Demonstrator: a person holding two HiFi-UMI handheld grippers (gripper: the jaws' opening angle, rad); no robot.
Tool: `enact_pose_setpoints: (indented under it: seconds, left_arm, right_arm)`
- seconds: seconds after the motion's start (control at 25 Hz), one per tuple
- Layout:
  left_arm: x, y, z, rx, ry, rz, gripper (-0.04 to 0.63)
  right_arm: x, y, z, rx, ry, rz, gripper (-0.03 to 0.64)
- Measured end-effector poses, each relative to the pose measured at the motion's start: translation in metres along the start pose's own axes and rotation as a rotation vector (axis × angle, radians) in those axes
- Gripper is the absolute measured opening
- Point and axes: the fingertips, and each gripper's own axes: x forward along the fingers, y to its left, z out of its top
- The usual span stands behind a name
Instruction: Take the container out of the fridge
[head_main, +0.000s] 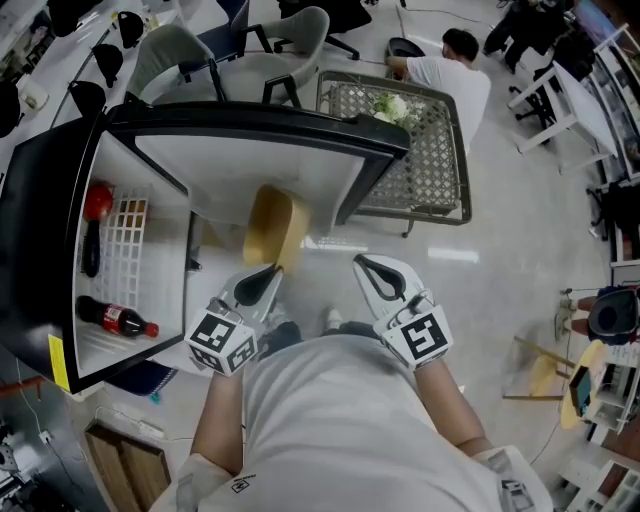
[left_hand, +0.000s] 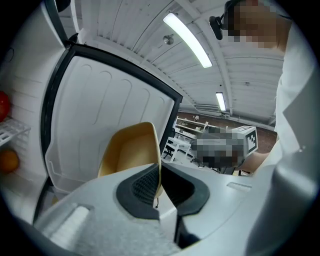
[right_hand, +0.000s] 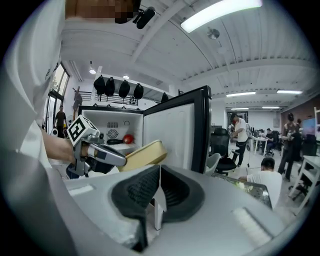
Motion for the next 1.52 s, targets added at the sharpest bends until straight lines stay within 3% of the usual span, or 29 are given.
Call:
enact_pose_setpoints:
  seconds: [0.4,1.52]
  left_arm:
    - [0.006,-0.024,0.02,0.035,-0.028,-0.092,0.021]
    - [0.011,-0.018,0.02,0.033,-0.009,-0.113,0.021]
  right_arm:
    - [-0.006,-0.004,0.018,0.018,-0.056,-0.008,0.011]
    - [0.003,-0.006,0.018,0.009,-0.049,-0.015,0.011]
